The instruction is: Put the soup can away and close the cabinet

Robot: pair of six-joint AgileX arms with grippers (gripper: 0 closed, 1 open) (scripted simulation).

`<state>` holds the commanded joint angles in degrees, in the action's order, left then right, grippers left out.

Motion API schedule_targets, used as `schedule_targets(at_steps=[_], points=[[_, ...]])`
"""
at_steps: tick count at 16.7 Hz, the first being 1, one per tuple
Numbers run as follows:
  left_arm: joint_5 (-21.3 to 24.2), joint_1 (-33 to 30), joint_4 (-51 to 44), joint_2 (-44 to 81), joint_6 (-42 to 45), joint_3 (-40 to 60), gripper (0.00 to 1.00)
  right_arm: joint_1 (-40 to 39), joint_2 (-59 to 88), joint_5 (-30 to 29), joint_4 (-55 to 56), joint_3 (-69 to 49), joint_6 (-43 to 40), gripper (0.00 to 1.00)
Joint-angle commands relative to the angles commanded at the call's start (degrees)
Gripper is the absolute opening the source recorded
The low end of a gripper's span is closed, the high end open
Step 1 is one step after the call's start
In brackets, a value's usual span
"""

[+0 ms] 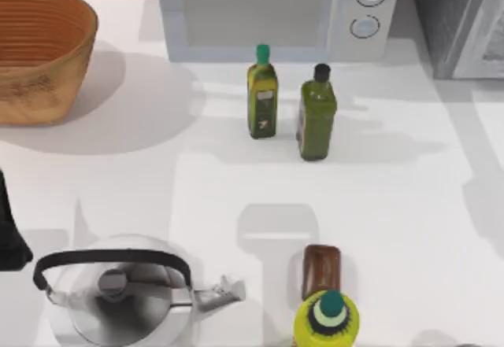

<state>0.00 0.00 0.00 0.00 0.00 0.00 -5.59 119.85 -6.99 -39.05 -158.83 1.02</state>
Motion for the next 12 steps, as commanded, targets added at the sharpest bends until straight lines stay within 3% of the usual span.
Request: schedule_targets(at_steps=[8,12], points=[[0.00,0.00,0.00,0.00,0.00,0.00,1.00,0.00,0.00,0.00,0.00,0.00,0.00,0.98],[0.00,0.00,0.00,0.00,0.00,0.00,1.00,0.00,0.00,0.00,0.00,0.00,0.00,1.00]])
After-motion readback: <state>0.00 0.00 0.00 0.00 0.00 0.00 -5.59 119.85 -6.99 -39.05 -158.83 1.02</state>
